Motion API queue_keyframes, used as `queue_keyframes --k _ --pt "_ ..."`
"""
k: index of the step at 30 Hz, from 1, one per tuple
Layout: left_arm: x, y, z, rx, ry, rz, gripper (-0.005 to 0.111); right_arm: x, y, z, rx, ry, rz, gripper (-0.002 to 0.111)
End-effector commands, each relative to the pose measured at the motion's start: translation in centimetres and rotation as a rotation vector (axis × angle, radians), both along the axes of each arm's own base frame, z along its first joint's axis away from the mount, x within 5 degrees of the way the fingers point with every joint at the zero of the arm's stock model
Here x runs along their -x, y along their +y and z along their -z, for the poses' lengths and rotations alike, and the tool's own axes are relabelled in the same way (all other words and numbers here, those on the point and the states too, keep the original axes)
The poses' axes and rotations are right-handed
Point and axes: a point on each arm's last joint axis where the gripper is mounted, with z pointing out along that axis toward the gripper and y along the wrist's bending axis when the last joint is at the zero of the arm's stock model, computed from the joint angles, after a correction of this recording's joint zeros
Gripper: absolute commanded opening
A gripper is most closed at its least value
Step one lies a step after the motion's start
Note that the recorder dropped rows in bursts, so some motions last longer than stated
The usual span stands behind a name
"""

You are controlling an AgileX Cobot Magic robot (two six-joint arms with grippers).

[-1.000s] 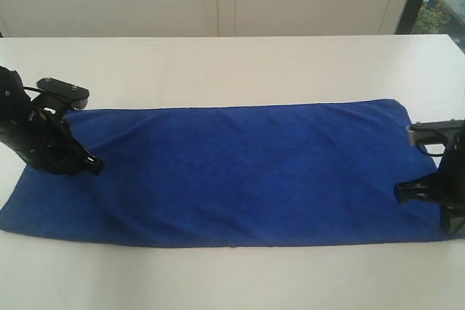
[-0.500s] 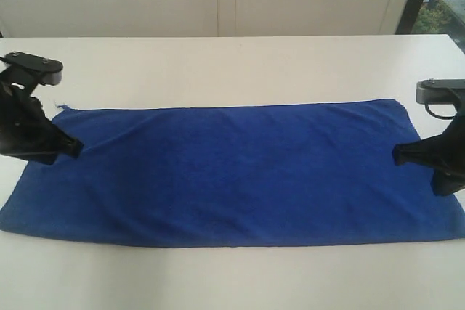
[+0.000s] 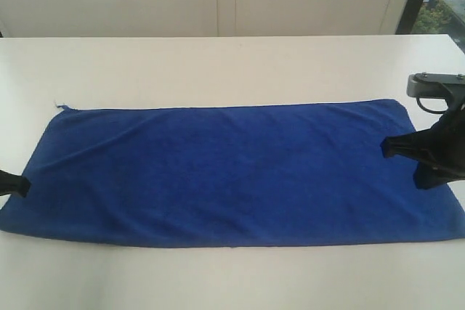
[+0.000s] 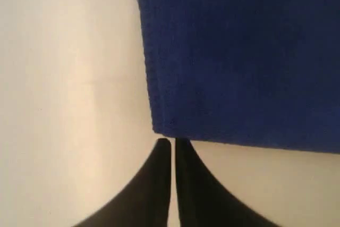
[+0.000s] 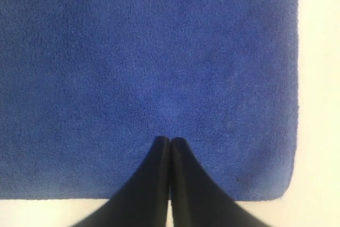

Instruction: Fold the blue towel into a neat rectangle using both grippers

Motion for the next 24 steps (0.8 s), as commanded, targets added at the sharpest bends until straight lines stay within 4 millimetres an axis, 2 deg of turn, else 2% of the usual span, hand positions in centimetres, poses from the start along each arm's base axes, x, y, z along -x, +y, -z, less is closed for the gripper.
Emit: queue_keyframes --k 1,3,5,13,16,21,24 --pt "0.2 0.0 0.3 0.014 -0.033 -0.026 0.032 -0.2 -0.1 -0.4 0.0 -0.027 -0.002 0.0" --pt "0.2 0.0 0.6 0.012 -0.062 -0.029 0.046 -0.2 -0.1 -0.4 -0.002 -0.028 0.0 0.0" --pt "0.1 0.1 1.0 0.009 -0.087 -0.032 0.052 -0.2 -0.1 -0.4 -0.002 -0.028 0.0 0.0" --pt "-0.1 0.0 3.5 0.015 -0.021 -0.05 0.051 -0.2 -0.1 -0.4 -0.002 -0.028 0.0 0.0" --pt "-0.1 0.0 3.6 0.022 -0.013 -0.059 0.04 -0.3 -0.1 -0.5 -0.001 -0.033 -0.002 0.0" --pt "-0.2 -0.2 3.4 0.041 -0.016 -0.079 0.002 -0.3 -0.1 -0.5 -0.001 -0.035 -0.001 0.0" --pt "-0.6 -0.3 3.0 0.06 -0.005 -0.094 0.0 -0.3 -0.1 -0.5 0.0 -0.041 -0.001 0.0"
